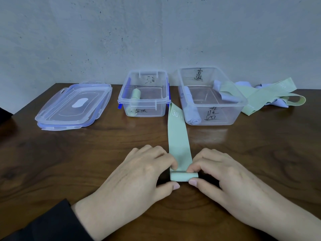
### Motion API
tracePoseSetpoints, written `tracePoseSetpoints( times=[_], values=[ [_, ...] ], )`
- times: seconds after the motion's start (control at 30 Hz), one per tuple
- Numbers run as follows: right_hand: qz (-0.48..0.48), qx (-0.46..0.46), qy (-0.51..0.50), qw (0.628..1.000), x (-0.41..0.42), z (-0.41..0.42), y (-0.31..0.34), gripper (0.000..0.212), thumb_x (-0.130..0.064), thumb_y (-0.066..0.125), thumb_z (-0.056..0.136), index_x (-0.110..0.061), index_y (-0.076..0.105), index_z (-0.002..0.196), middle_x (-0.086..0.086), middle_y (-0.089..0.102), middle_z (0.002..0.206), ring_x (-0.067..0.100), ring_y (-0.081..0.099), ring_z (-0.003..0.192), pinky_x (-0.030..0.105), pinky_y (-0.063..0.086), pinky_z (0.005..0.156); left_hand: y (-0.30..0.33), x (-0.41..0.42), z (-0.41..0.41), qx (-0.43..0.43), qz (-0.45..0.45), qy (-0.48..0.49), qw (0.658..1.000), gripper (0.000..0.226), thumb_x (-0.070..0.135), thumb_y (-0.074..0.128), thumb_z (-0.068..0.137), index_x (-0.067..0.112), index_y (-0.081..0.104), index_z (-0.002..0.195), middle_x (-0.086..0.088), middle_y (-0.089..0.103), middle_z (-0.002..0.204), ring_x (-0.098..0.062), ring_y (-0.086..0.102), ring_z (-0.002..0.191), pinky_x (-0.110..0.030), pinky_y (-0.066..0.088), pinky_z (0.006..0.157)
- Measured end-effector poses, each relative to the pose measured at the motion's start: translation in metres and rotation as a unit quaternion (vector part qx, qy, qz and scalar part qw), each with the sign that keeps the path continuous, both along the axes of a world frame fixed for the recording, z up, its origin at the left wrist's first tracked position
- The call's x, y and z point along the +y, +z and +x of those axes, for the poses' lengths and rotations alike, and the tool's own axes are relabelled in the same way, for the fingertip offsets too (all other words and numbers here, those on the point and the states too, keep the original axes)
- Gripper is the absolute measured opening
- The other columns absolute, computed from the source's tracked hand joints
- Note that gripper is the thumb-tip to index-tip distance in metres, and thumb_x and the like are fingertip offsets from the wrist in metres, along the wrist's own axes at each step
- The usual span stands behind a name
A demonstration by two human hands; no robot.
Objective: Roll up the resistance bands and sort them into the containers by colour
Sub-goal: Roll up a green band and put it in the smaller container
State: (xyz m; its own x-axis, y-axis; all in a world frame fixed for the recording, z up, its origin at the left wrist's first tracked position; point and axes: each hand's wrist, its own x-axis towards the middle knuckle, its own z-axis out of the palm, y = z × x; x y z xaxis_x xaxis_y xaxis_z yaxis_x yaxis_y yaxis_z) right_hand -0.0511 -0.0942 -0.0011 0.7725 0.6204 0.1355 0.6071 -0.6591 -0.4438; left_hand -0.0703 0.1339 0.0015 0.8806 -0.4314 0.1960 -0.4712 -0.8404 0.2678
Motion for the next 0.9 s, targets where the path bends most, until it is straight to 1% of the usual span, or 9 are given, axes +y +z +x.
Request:
tracePoseSetpoints(
  times=[0.07, 0.17, 0.3, 0.37, 0.43, 0.57, 0.73, 0.8, 0.9],
  values=[
    [-0.004, 0.004, 0.004, 1.0, -0.0005, -0.0001, -0.0002, 0.026, -0.056, 0.039, 0.092, -0.044, 0.061, 0.101, -0.026, 0.048, 0.102, 0.004, 0.048, 0.103, 0.023, 0.041, 0.087, 0.0004, -0.0001, -0.0004, -0.003, 0.01, -0.004, 1.0, 0.026, 0.062, 0.042, 0.085, 0.043, 0.054, 0.099, 0.025, 0.051, 0.101, -0.003, 0.047, 0.09, -0.024, 0.043, 0.079],
    [0.0, 0.002, 0.001, 1.0, -0.0002, 0.0, -0.0008, 0.033, -0.059, 0.037, 0.092, -0.044, 0.063, 0.104, -0.026, 0.049, 0.101, 0.004, 0.049, 0.102, 0.023, 0.041, 0.086, 0.0005, 0.0003, -0.0016, -0.003, 0.013, -0.005, 1.0, 0.028, 0.06, 0.038, 0.089, 0.043, 0.057, 0.101, 0.025, 0.049, 0.101, -0.003, 0.047, 0.09, -0.024, 0.043, 0.08],
    [0.023, 0.01, -0.015, 1.0, -0.0007, -0.0003, 0.0, 0.022, -0.057, 0.048, 0.089, -0.046, 0.059, 0.104, -0.027, 0.049, 0.101, 0.003, 0.05, 0.102, 0.021, 0.04, 0.084, 0.0002, 0.0001, -0.0011, -0.01, 0.011, 0.0, 1.0, 0.028, 0.057, 0.038, 0.092, 0.042, 0.06, 0.101, 0.024, 0.05, 0.1, -0.003, 0.048, 0.087, -0.024, 0.042, 0.077],
    [0.013, 0.011, -0.011, 1.0, -0.0008, 0.0005, -0.0007, 0.022, -0.06, 0.05, 0.086, -0.047, 0.058, 0.102, -0.026, 0.05, 0.103, 0.004, 0.05, 0.103, 0.023, 0.04, 0.086, -0.0005, -0.0005, -0.0007, -0.013, 0.016, 0.003, 1.0, 0.029, 0.056, 0.037, 0.093, 0.042, 0.061, 0.1, 0.024, 0.051, 0.1, -0.002, 0.048, 0.087, -0.024, 0.042, 0.076],
    [0.009, 0.006, -0.013, 1.0, -0.0003, 0.0015, -0.0023, 0.025, -0.062, 0.051, 0.083, -0.046, 0.058, 0.101, -0.026, 0.05, 0.102, 0.003, 0.05, 0.102, 0.025, 0.041, 0.088, -0.0003, -0.0007, -0.0011, -0.008, 0.018, 0.005, 1.0, 0.033, 0.058, 0.034, 0.092, 0.042, 0.061, 0.103, 0.024, 0.051, 0.102, -0.002, 0.048, 0.09, -0.023, 0.041, 0.079],
    [0.003, 0.002, -0.013, 1.0, 0.0006, 0.0017, -0.0036, 0.023, -0.058, 0.045, 0.089, -0.045, 0.059, 0.102, -0.026, 0.05, 0.103, 0.005, 0.051, 0.103, 0.026, 0.042, 0.088, 0.0005, 0.0009, -0.0023, 0.008, 0.012, 0.01, 1.0, 0.042, 0.069, 0.035, 0.084, 0.044, 0.055, 0.111, 0.026, 0.049, 0.111, 0.0, 0.045, 0.098, -0.022, 0.039, 0.086],
    [-0.008, 0.005, 0.001, 1.0, 0.0003, 0.0018, -0.0021, 0.032, -0.059, 0.035, 0.093, -0.046, 0.061, 0.106, -0.028, 0.048, 0.103, 0.004, 0.049, 0.103, 0.025, 0.04, 0.09, -0.0004, 0.0007, -0.0013, 0.0, 0.019, 0.005, 1.0, 0.03, 0.062, 0.04, 0.086, 0.044, 0.057, 0.103, 0.025, 0.051, 0.107, -0.001, 0.047, 0.093, -0.022, 0.041, 0.081],
    [0.002, 0.003, -0.001, 1.0, -0.0001, 0.0013, -0.0026, 0.033, -0.059, 0.035, 0.093, -0.046, 0.062, 0.108, -0.028, 0.048, 0.102, 0.004, 0.05, 0.104, 0.024, 0.041, 0.089, -0.0012, 0.0017, -0.0015, -0.004, 0.016, 0.005, 1.0, 0.032, 0.061, 0.038, 0.088, 0.043, 0.059, 0.104, 0.025, 0.05, 0.107, 0.0, 0.047, 0.094, -0.023, 0.043, 0.083],
    [0.018, 0.009, -0.008, 1.0, -0.0005, 0.0007, -0.0027, 0.022, -0.06, 0.045, 0.09, -0.048, 0.057, 0.105, -0.029, 0.048, 0.102, 0.002, 0.049, 0.105, 0.024, 0.04, 0.089, -0.0004, 0.0019, -0.0022, -0.008, 0.016, 0.003, 1.0, 0.032, 0.059, 0.037, 0.091, 0.043, 0.061, 0.105, 0.025, 0.049, 0.107, 0.0, 0.047, 0.095, -0.024, 0.043, 0.084]
  ],
)
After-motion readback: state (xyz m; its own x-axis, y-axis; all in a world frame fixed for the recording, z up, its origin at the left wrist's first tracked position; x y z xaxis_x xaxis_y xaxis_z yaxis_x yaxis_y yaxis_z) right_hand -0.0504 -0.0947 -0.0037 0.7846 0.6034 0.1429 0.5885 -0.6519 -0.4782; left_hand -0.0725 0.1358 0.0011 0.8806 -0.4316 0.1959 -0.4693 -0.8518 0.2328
